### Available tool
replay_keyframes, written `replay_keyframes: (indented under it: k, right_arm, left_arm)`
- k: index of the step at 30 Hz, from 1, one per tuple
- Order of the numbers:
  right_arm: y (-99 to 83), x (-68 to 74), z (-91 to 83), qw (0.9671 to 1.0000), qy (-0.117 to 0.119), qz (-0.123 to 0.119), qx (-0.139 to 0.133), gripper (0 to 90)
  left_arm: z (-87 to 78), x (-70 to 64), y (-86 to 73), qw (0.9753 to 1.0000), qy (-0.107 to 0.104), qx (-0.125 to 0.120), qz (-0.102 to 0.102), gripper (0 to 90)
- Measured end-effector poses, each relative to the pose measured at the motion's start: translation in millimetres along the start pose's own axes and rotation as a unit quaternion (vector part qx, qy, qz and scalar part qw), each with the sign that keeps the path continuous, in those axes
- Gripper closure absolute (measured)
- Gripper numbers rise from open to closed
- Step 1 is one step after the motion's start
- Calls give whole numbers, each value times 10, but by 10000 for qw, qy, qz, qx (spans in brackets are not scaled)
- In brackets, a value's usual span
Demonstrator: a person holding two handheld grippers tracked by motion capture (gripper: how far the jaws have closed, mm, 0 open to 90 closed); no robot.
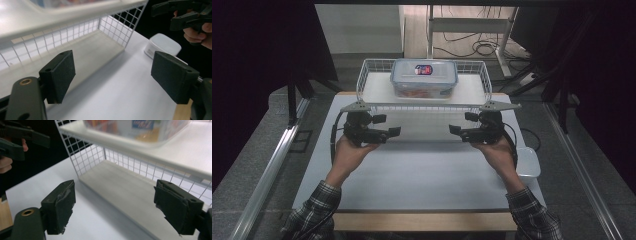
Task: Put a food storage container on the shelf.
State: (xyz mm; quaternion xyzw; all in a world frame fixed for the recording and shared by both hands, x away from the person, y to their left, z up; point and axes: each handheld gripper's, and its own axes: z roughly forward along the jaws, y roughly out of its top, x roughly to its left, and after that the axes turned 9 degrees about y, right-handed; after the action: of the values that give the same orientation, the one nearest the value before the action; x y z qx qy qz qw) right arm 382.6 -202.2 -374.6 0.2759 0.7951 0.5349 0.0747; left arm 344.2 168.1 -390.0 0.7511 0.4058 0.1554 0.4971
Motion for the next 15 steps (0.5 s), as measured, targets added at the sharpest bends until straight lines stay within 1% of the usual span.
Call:
replay_keyframes:
  k: [3,6,9,11,13,15]
  right_arm:
    - [-92,45,-6,10000,9,-51,38,147]
    - [-180,92,-14,10000,47,-85,17,125]
    - [-269,131,-23,9999,89,-105,45,106]
    - [-329,149,-26,9999,96,-86,43,102]
    - [-377,163,-22,9999,98,-82,105,90]
    - [-435,180,-31,9998,134,-108,88,85]
  left_arm:
    - [-5,-52,-126,10000,-16,33,28,176]
    - [0,-93,-248,9999,-50,80,37,167]
    - [8,-142,-383,9999,4,141,79,156]
    - [18,-172,-470,9998,-4,149,96,152]
    - [25,-205,-553,9997,52,168,153,140]
    - [33,-231,-635,9996,39,190,182,136]
